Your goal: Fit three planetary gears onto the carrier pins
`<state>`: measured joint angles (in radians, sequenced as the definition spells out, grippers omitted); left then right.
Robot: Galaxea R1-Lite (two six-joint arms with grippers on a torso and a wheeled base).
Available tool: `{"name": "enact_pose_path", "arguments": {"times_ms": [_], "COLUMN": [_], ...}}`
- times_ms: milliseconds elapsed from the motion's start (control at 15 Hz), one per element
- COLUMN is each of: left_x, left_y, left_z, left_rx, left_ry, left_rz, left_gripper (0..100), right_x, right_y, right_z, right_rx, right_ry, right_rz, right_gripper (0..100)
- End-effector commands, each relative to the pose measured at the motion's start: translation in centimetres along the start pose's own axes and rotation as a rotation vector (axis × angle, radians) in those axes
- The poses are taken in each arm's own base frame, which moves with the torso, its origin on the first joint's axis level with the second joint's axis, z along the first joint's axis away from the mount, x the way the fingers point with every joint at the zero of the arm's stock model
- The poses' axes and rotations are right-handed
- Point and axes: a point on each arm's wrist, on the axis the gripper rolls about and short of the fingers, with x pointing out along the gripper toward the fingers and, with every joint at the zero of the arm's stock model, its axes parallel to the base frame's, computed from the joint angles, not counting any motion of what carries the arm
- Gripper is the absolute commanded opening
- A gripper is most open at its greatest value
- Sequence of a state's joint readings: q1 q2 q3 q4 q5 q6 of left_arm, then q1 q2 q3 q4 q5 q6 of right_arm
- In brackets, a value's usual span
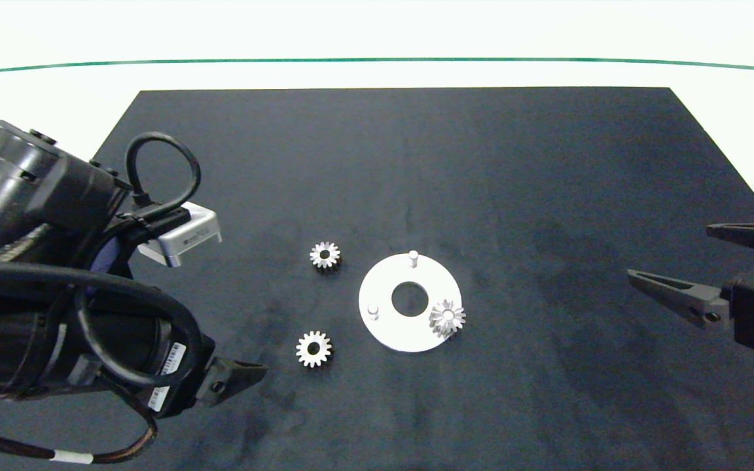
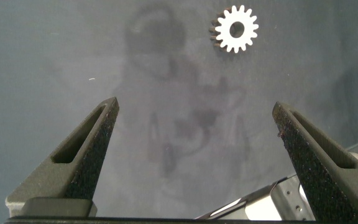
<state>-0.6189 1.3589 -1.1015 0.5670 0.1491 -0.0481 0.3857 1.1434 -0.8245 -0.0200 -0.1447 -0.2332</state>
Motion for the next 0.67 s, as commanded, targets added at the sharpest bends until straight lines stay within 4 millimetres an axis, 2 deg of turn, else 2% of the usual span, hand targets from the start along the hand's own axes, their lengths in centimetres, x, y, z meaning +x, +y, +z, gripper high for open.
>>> {"name": "enact_pose_path", "arguments": {"times_ms": [67,667], "left_x": [2.7,5.8], "left_y": [-0.4,-1.4], "left_z": [0.6,1.2], "left_rx": [-0.043,-0.062], "left_ry": [0.045,0.056], "left_rz": [0.007,-0.005], "left_gripper": [100,100], "right_x": [-0.3,-0.4], "right_y": [-0.8,-0.7], "right_z": [0.0,0.1], "right_rx": [0.011,0.007], "right_ry": [-0.011,-0.018], "right_rz": [-0.045,-0.039], "right_gripper": [100,100]}}
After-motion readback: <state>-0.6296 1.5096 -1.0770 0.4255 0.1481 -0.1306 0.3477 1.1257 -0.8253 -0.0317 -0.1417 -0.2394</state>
